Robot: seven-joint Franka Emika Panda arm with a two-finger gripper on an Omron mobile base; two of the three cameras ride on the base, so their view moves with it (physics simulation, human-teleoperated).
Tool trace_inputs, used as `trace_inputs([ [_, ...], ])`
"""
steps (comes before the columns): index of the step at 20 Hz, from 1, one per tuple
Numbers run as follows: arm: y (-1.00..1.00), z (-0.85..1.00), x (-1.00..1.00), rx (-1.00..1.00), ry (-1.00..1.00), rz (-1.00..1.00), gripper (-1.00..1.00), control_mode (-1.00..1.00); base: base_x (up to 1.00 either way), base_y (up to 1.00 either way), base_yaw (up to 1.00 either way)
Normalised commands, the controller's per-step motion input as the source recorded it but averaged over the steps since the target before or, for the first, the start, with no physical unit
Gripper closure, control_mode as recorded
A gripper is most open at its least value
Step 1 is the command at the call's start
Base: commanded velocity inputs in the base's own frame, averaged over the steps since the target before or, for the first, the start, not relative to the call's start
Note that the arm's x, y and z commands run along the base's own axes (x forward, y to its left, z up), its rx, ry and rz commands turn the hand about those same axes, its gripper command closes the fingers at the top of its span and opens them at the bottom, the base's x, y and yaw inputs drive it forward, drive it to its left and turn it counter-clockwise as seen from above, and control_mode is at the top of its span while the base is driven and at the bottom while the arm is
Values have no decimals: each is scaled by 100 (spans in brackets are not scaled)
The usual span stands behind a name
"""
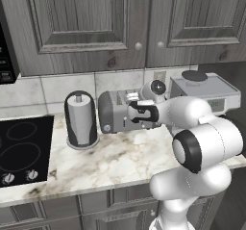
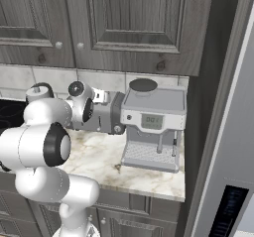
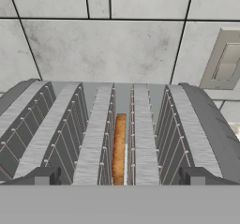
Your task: Start the toaster. Once the lever pops up, take the bread to the plate on the dining counter.
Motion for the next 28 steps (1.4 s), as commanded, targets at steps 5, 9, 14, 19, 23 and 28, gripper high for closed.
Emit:
trace_inputs([
  [5,0,0,0,0,0,0,-100,-100,0,0,0],
  [9,0,0,0,0,0,0,-100,-100,0,0,0],
  [14,0,0,0,0,0,0,-100,-100,0,0,0],
  [19,0,0,0,0,0,0,-100,-100,0,0,0],
  [23,0,0,0,0,0,0,-100,-100,0,0,0],
  [28,0,0,0,0,0,0,-100,-100,0,0,0],
])
